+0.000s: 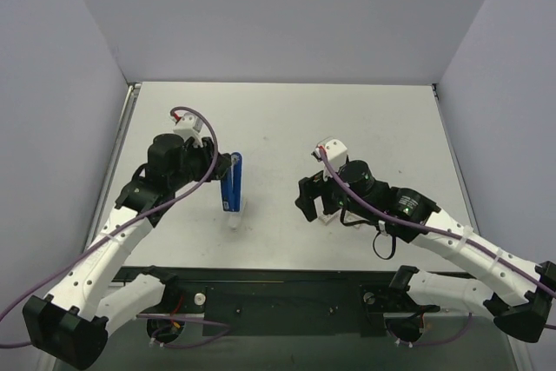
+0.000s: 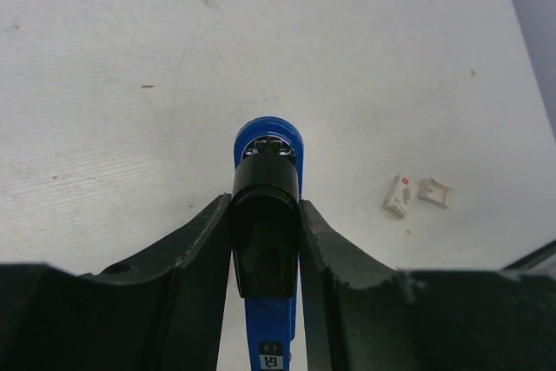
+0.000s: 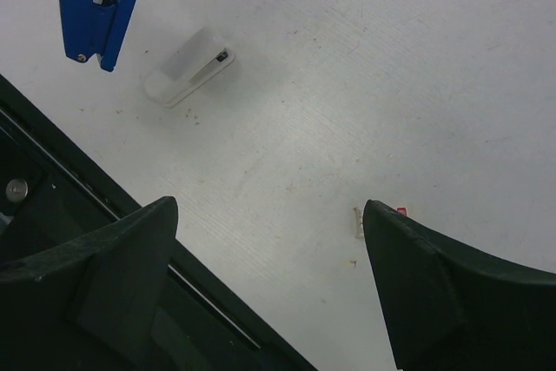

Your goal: Unload the staples from the stapler

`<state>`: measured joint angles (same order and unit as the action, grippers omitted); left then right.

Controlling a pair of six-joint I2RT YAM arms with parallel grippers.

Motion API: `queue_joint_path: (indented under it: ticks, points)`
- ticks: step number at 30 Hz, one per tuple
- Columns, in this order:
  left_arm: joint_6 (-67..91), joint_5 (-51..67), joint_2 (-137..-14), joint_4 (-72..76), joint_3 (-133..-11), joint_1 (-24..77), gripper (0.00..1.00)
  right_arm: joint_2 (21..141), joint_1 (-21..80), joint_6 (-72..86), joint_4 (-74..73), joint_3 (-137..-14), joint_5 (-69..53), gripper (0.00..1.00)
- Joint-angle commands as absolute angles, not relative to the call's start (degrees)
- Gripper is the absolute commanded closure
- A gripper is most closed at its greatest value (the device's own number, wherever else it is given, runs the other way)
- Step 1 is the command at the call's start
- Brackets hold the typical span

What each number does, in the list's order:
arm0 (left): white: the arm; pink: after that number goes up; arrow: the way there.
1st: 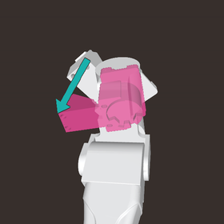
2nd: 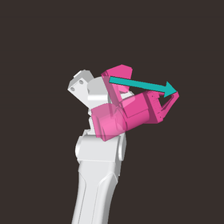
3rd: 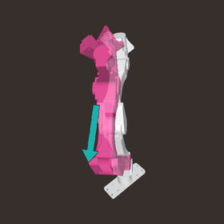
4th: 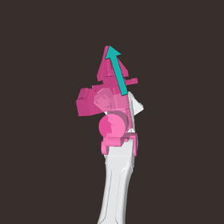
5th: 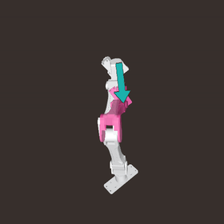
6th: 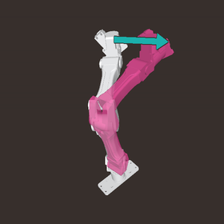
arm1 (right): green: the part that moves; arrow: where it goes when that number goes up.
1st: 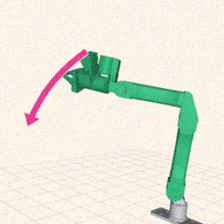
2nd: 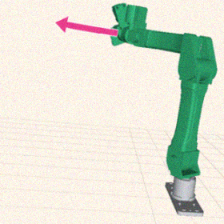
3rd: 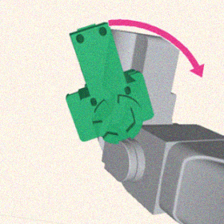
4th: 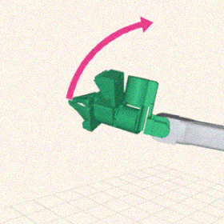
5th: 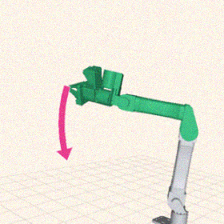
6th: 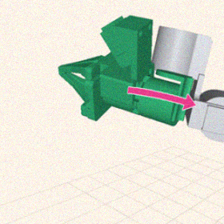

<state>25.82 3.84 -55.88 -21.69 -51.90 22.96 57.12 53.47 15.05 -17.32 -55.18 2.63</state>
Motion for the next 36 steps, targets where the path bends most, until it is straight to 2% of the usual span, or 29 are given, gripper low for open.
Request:
queue_joint_path:
  ticks: [1,11,20,24,36]
  points:
    - [24.35,18.35,-52.39,-17.05,-53.97,23.73,1.00,54.85,54.05,12.40,-22.75,-58.70,0.88,0.18]
    - [23.47,36.90,-47.99,-11.87,-50.01,33.55,1.00,52.03,54.76,5.98,-29.62,-65.12,-15.53,0.21]
    - [21.71,41.04,-45.18,-10.81,-48.25,41.39,1.00,51.68,55.02,-1.13,-29.88,-67.14,-30.39,0.23]
    - [23.29,44.55,-43.33,-5.20,-45.79,42.80,1.00,52.73,54.93,-2.64,-29.62,-68.20,-35.23,0.24]
    - [24.34,46.41,-41.66,-2.46,-44.56,44.56,1.00,58.35,55.81,-2.64,-23.82,-70.57,-42.18,0.31]
